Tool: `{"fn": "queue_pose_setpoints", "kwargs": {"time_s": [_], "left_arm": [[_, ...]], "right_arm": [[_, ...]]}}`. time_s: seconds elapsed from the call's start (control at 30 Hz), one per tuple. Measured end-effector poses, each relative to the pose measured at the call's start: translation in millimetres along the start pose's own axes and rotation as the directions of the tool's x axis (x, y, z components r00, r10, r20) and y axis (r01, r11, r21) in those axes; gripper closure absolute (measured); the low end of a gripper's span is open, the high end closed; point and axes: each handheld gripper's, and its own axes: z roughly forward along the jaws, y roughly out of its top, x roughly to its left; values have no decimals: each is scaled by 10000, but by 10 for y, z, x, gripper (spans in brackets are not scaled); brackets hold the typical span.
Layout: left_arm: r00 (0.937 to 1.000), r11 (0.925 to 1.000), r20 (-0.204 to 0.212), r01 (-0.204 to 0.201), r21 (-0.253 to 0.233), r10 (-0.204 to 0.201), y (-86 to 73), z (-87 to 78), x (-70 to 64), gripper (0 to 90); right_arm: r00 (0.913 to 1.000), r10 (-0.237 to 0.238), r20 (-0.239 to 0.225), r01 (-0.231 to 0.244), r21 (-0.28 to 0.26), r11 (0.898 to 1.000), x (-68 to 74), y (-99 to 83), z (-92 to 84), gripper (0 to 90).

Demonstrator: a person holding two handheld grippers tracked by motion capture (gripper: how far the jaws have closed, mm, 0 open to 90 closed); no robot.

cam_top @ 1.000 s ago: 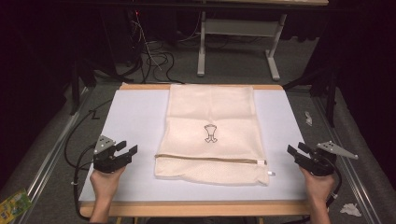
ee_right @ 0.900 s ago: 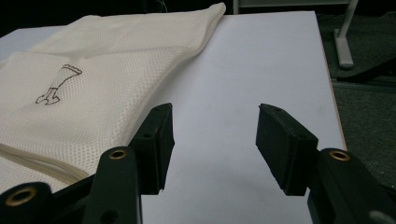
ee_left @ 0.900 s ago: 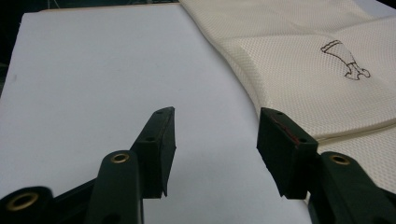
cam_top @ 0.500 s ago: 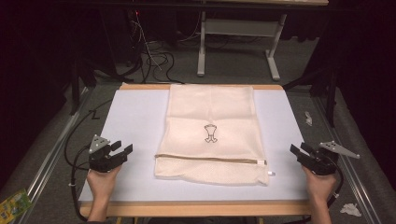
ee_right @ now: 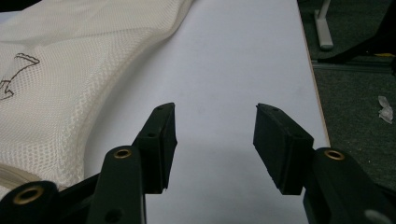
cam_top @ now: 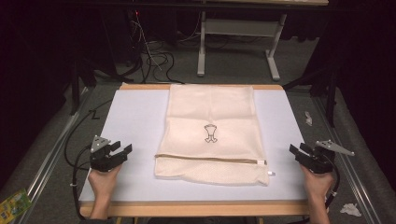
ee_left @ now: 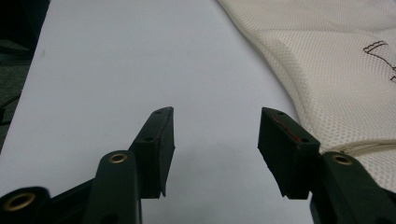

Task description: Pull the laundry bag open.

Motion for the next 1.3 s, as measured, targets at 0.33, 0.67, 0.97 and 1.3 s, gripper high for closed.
{"fn": "queue_pose_setpoints", "kwargs": {"time_s": [0.33, 0.67, 0.97, 1.3], "left_arm": [[9999, 9999, -142, -47, 160, 50, -51, 102, 10, 459], [9990, 9993, -408, -157, 336, 170, -61, 196, 9, 456], [9983, 9986, -551, -161, 500, 189, -79, 274, 1, 454], [9975, 9979, -682, -129, 636, 173, -95, 343, -2, 452]], "right_arm": [[9999, 150, 76, -151, 154, 9998, -10, -60, 75, 498], [9994, -92, 328, 84, 262, 9996, 4, -72, 139, 492], [9984, -284, 480, 258, 543, 9982, 9, -106, 210, 489], [9959, -570, 704, 515, 765, 9957, 41, -105, 251, 481]]}}
